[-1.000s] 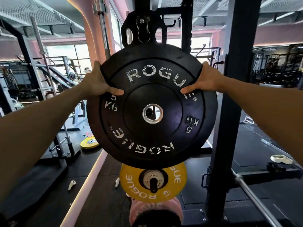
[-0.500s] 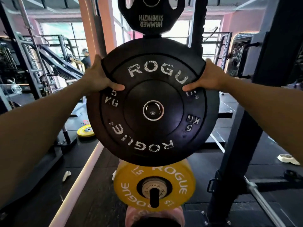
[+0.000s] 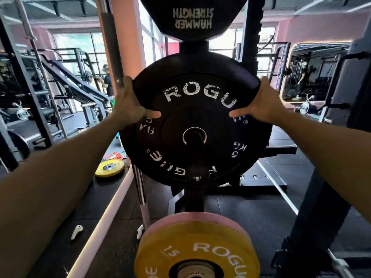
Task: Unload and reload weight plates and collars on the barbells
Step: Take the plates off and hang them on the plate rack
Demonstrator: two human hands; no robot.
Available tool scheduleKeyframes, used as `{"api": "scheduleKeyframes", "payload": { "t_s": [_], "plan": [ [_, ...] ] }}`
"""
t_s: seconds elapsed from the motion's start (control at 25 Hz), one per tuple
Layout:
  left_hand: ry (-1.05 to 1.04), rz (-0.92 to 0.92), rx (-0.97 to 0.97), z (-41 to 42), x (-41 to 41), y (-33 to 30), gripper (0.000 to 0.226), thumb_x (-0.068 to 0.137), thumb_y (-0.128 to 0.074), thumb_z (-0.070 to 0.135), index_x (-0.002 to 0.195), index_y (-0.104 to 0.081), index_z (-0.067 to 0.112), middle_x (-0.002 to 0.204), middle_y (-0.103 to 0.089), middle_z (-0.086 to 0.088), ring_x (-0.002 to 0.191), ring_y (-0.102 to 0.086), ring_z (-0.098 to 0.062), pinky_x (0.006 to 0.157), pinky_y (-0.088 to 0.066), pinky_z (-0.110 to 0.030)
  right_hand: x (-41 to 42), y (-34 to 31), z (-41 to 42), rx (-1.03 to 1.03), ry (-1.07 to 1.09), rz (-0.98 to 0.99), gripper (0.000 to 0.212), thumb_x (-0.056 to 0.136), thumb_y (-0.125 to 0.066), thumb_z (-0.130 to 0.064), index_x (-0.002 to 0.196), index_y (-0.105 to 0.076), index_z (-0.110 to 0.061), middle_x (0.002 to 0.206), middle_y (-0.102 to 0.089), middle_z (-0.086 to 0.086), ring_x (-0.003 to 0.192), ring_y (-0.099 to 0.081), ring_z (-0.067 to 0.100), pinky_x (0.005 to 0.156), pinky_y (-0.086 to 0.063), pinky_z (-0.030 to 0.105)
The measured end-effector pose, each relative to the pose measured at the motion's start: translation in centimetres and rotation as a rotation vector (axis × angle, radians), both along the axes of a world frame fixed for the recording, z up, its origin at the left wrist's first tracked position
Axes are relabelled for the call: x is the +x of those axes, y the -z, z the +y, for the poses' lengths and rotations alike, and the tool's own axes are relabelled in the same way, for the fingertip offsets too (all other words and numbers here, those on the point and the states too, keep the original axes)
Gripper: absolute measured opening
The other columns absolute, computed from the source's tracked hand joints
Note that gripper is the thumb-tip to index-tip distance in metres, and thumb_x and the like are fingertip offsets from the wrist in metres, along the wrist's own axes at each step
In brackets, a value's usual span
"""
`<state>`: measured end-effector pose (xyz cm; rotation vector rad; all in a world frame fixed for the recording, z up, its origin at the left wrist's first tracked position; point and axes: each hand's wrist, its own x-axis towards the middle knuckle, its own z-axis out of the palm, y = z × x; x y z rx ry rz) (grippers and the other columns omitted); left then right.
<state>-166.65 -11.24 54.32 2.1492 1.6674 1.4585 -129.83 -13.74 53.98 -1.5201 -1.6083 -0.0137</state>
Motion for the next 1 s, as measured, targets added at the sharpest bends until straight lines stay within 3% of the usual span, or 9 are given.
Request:
{"api": "scheduleKeyframes", "payload": {
  "t_s": [0.16,0.28,0.4,0.6,0.68,0.76,0.88,0.96,1.0],
  "plan": [
    [0.008,0.038,-0.034,2.9,0.1,-0.5,0.097,0.046,-0.096,0.033,0.117,-0.032,0.016,0.113,-0.041,0.001,0.106,-0.042,-0.018,0.083,-0.037,-0.033,0.7,0.0,2.8,-0.008,-0.012,0.015,0.111,0.036,-0.094,-0.054,0.122,-0.039,-0.010,0.110,-0.055,-0.001,0.100,-0.049,0.018,0.083,-0.040,0.031],
    [0.015,0.003,-0.049,3.0,-0.1,-0.4,0.094,0.048,-0.096,0.032,0.114,-0.032,0.014,0.114,-0.049,-0.002,0.104,-0.048,-0.022,0.081,-0.042,-0.038,0.7,0.1,2.7,-0.011,-0.005,0.023,0.111,0.036,-0.095,-0.053,0.124,-0.040,-0.010,0.109,-0.053,-0.005,0.099,-0.049,0.014,0.082,-0.039,0.029],
    [-0.018,0.020,-0.055,2.0,0.2,0.1,0.103,0.052,-0.095,0.034,0.130,-0.032,0.010,0.130,-0.048,-0.014,0.120,-0.049,-0.034,0.098,-0.044,-0.049,-0.2,0.2,2.1,-0.018,0.012,0.004,0.114,0.040,-0.094,-0.052,0.130,-0.040,-0.008,0.124,-0.054,0.005,0.116,-0.053,0.023,0.093,-0.046,0.039],
    [-0.068,0.093,-0.133,-1.2,-0.2,2.1,0.123,0.070,-0.086,0.036,0.155,0.002,0.022,0.154,-0.022,-0.025,0.139,-0.029,-0.042,0.112,-0.030,-0.050,-0.6,1.8,-1.0,-0.099,0.053,-0.100,0.131,0.067,-0.087,-0.040,0.156,0.006,-0.014,0.162,-0.008,0.014,0.148,-0.018,0.032,0.116,-0.028,0.051],
    [-0.050,0.112,-0.177,-3.1,-0.5,3.8,0.113,0.071,-0.084,0.036,0.155,-0.009,0.023,0.154,-0.020,-0.023,0.139,-0.030,-0.040,0.111,-0.030,-0.045,-0.2,3.3,-3.0,-0.156,0.037,-0.137,0.120,0.071,-0.083,-0.044,0.157,-0.004,-0.016,0.163,-0.001,0.013,0.150,-0.013,0.030,0.119,-0.022,0.047],
    [-0.028,0.122,-0.255,-5.6,-0.6,6.8,0.096,0.071,-0.085,0.036,0.148,-0.030,0.019,0.148,-0.031,-0.022,0.132,-0.039,-0.038,0.108,-0.036,-0.042,-0.5,5.6,-6.0,-0.272,-0.009,-0.196,0.100,0.073,-0.080,-0.049,0.151,-0.030,-0.015,0.159,-0.018,0.012,0.144,-0.029,0.029,0.118,-0.027,0.040],
    [0.095,0.111,-0.418,-10.1,-0.6,12.9,0.079,0.071,-0.084,0.037,0.136,-0.045,0.014,0.135,-0.050,-0.020,0.123,-0.050,-0.034,0.103,-0.043,-0.044,-2.2,11.6,-12.2,-0.403,-0.101,-0.180,0.051,0.076,-0.078,-0.050,0.115,-0.063,-0.020,0.123,-0.055,0.006,0.119,-0.053,0.026,0.098,-0.042,0.029],
    [0.190,0.186,-0.547,-13.4,-0.5,17.3,0.078,0.069,-0.081,0.050,0.131,-0.052,0.012,0.132,-0.055,-0.016,0.121,-0.053,-0.032,0.100,-0.044,-0.044,-3.4,16.5,-17.0,-0.484,-0.119,-0.107,0.028,0.079,-0.076,-0.049,0.093,-0.063,-0.028,0.097,-0.057,-0.006,0.100,-0.054,0.017,0.081,-0.041,0.017],
    [0.222,0.229,-0.617,-15.4,-0.5,19.9,0.078,0.069,-0.078,0.056,0.129,-0.055,0.013,0.131,-0.056,-0.013,0.119,-0.054,-0.030,0.097,-0.045,-0.040,-3.9,19.1,-19.6,-0.557,-0.115,-0.076,0.028,0.080,-0.074,-0.050,0.093,-0.062,-0.028,0.096,-0.060,-0.007,0.097,-0.054,0.015,0.079,-0.044,0.016]
  ]
}}
